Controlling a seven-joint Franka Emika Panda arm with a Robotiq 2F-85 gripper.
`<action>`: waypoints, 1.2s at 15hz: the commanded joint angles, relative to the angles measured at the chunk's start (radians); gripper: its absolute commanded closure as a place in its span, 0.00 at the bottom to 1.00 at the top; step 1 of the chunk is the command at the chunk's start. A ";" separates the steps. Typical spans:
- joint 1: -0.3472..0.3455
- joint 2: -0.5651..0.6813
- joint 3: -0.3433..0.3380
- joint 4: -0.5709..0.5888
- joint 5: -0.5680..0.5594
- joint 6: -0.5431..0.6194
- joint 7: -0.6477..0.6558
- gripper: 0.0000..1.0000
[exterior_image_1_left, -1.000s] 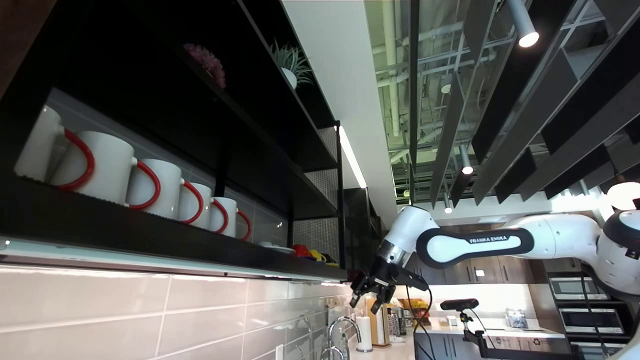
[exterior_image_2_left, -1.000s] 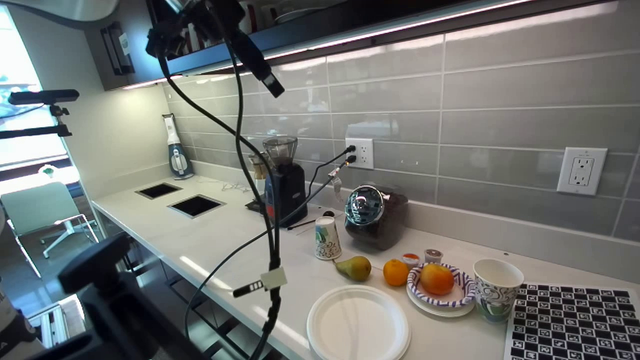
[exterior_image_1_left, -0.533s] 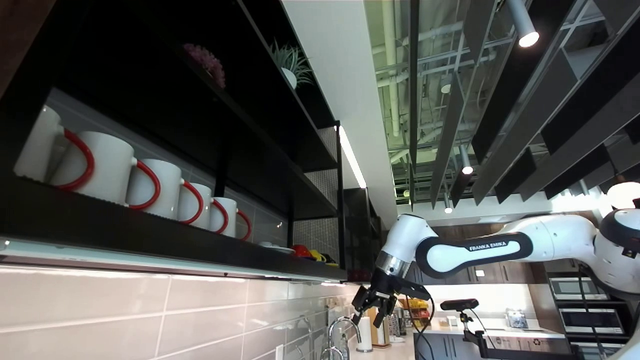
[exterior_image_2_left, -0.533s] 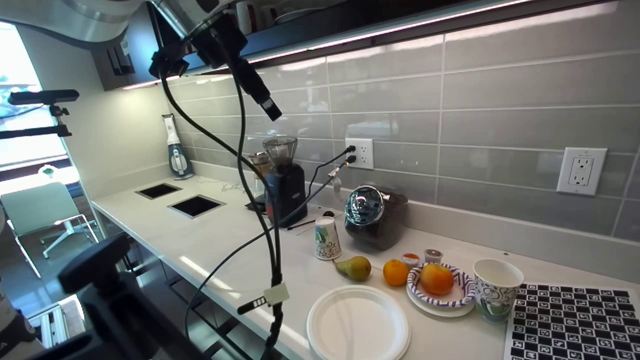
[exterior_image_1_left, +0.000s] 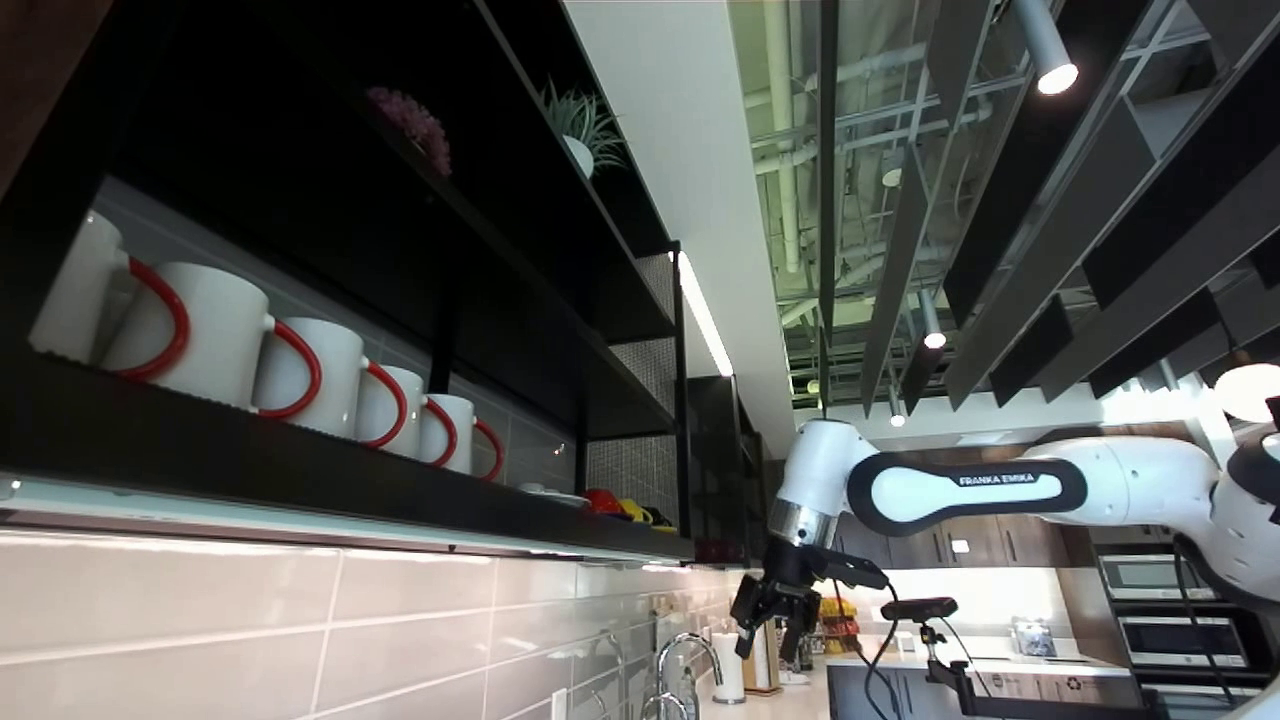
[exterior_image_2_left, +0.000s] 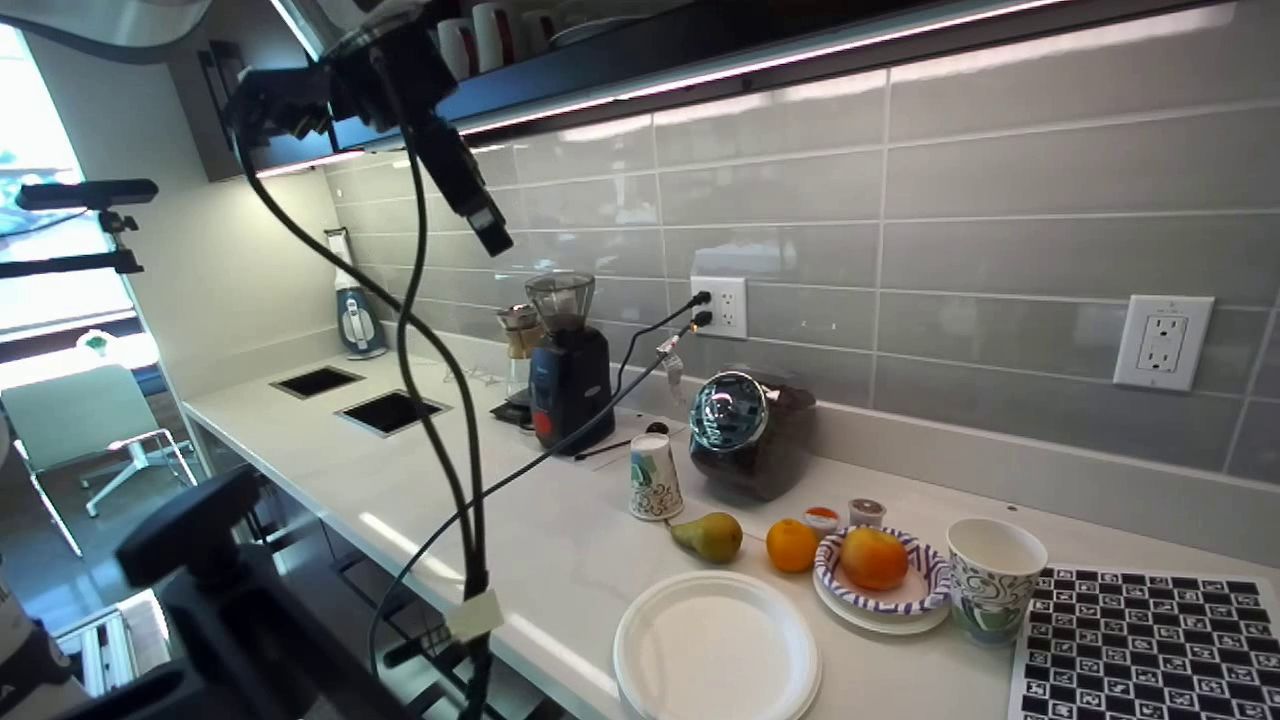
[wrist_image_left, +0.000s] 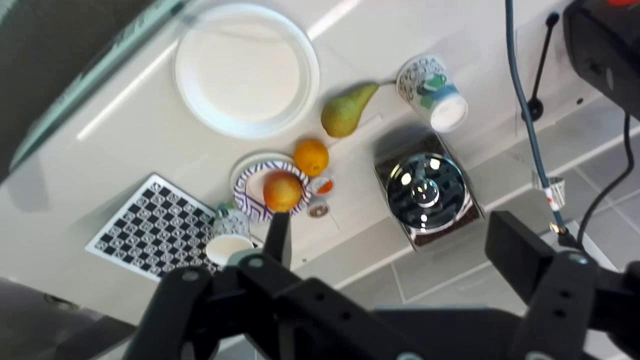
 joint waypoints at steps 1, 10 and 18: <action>0.007 -0.075 -0.058 -0.001 0.077 -0.064 -0.009 0.00; 0.159 -0.321 -0.285 -0.081 -0.131 0.167 -0.073 0.00; 0.256 -0.425 -0.450 -0.138 -0.184 0.451 -0.077 0.00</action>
